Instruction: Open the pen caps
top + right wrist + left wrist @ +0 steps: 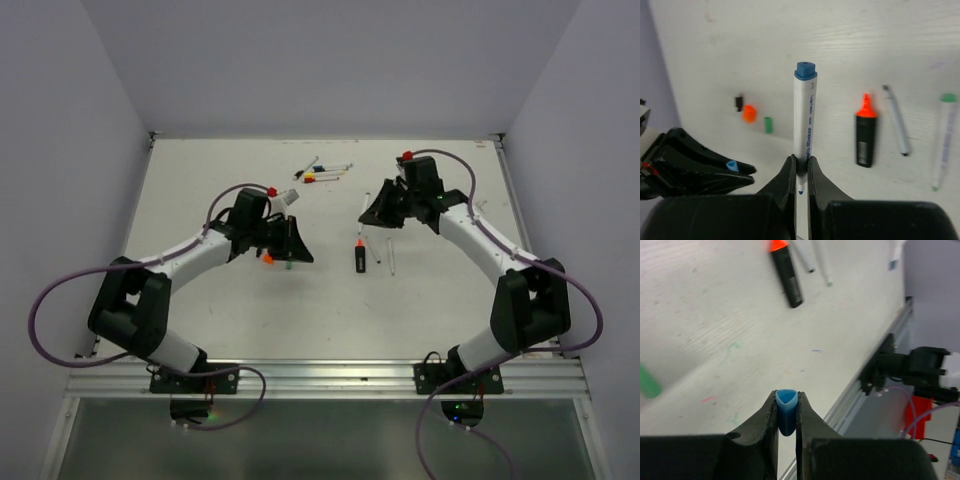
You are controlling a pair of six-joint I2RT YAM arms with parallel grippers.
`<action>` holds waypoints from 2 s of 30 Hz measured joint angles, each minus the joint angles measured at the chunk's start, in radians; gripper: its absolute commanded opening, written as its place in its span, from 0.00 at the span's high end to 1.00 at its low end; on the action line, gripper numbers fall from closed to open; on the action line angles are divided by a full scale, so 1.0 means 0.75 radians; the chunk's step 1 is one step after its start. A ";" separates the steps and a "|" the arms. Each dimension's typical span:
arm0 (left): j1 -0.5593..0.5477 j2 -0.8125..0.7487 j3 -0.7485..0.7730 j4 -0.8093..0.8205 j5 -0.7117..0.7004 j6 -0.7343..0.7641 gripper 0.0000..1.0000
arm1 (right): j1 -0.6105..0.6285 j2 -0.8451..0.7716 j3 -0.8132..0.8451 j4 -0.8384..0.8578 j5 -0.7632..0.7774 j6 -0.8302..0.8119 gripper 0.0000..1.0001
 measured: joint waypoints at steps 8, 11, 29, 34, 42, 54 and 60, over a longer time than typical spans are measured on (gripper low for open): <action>-0.050 0.234 0.116 -0.257 -0.280 0.092 1.00 | -0.119 0.083 0.068 -0.479 0.339 -0.311 1.00; -0.084 0.307 0.223 -0.315 -0.377 0.108 1.00 | -0.145 0.127 0.065 -0.542 0.405 -0.372 1.00; -0.119 0.472 0.387 -0.567 -0.752 0.149 0.91 | -0.160 0.281 0.020 -0.557 0.485 -0.481 1.00; -0.129 0.472 0.386 -0.568 -0.777 0.149 0.83 | -0.160 0.285 0.019 -0.531 0.481 -0.491 1.00; -0.131 0.469 0.386 -0.569 -0.798 0.158 0.61 | -0.160 0.338 0.019 -0.513 0.471 -0.519 0.96; -0.131 0.429 0.350 -0.567 -0.825 0.156 0.46 | -0.160 0.376 0.055 -0.515 0.408 -0.565 0.73; -0.131 0.379 0.341 -0.591 -0.841 0.144 0.42 | -0.160 0.375 0.067 -0.525 0.407 -0.573 0.60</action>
